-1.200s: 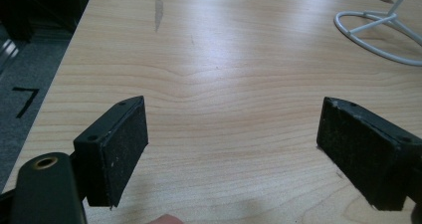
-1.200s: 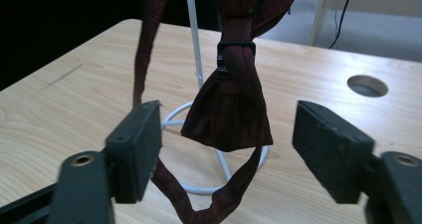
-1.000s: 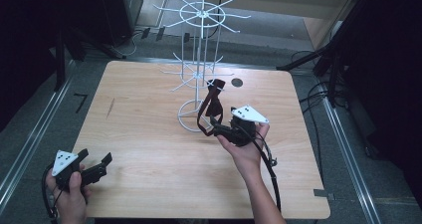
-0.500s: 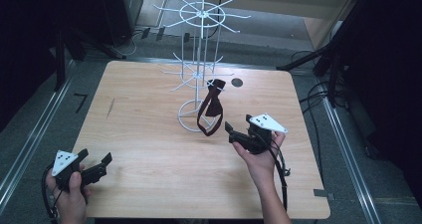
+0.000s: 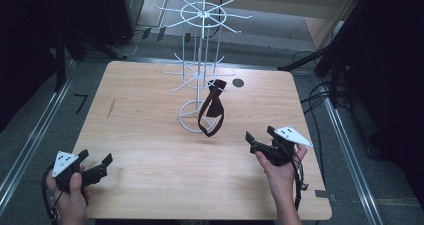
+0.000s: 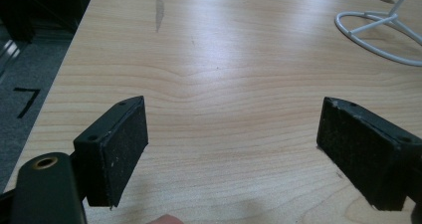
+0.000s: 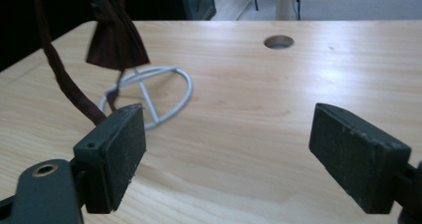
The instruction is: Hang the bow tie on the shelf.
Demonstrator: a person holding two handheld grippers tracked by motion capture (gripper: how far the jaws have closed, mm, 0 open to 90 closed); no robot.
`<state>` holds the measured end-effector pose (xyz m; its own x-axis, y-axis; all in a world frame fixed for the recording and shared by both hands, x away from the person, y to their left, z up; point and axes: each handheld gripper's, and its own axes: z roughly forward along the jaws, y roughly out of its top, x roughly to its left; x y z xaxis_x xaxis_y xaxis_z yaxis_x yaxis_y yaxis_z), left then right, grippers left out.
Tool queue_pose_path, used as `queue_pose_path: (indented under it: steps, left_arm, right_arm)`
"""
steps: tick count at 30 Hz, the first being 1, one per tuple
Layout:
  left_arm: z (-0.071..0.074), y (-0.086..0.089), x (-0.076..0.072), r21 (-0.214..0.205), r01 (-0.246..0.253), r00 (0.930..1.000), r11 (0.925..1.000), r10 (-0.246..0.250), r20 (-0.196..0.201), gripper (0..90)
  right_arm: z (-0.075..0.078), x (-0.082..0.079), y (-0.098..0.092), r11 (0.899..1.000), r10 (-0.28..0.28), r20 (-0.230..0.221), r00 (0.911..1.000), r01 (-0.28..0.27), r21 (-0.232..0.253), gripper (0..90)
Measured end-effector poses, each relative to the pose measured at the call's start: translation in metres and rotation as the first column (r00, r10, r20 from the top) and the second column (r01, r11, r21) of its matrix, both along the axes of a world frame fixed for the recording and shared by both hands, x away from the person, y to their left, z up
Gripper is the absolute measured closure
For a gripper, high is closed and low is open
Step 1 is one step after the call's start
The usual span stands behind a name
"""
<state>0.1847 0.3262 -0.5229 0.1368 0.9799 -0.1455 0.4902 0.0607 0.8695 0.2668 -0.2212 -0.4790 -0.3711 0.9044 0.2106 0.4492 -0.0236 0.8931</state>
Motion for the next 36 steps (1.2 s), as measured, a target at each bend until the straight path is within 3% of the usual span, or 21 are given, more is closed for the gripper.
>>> queue_pose_path:
  steps: [10,22,28,36]
  left_arm:
    - [0.0,-0.001,0.0,0.003,0.0,1.0,1.0,0.0,0.002,13.3]
    - [0.0,-0.001,0.0,0.003,-0.001,1.0,1.0,0.001,-0.003,13.3]
    - [0.0,-0.002,0.002,0.017,-0.001,1.0,0.9999,0.001,-0.006,13.4]
    - [0.0,-0.003,0.006,0.022,-0.004,0.9999,0.9997,0.004,-0.012,13.3]
  right_arm:
    - [-0.022,-0.018,-0.036,0.998,-0.058,-0.036,0.9977,0.057,-0.031,14.8]
    - [-0.034,-0.034,-0.078,0.993,-0.118,-0.05,0.9918,0.116,-0.031,14.8]
    - [-0.039,-0.044,-0.099,0.991,-0.134,-0.047,0.9899,0.133,-0.01,14.9]
    - [-0.045,-0.062,-0.126,0.991,-0.129,-0.048,0.9904,0.128,-0.033,14.9]
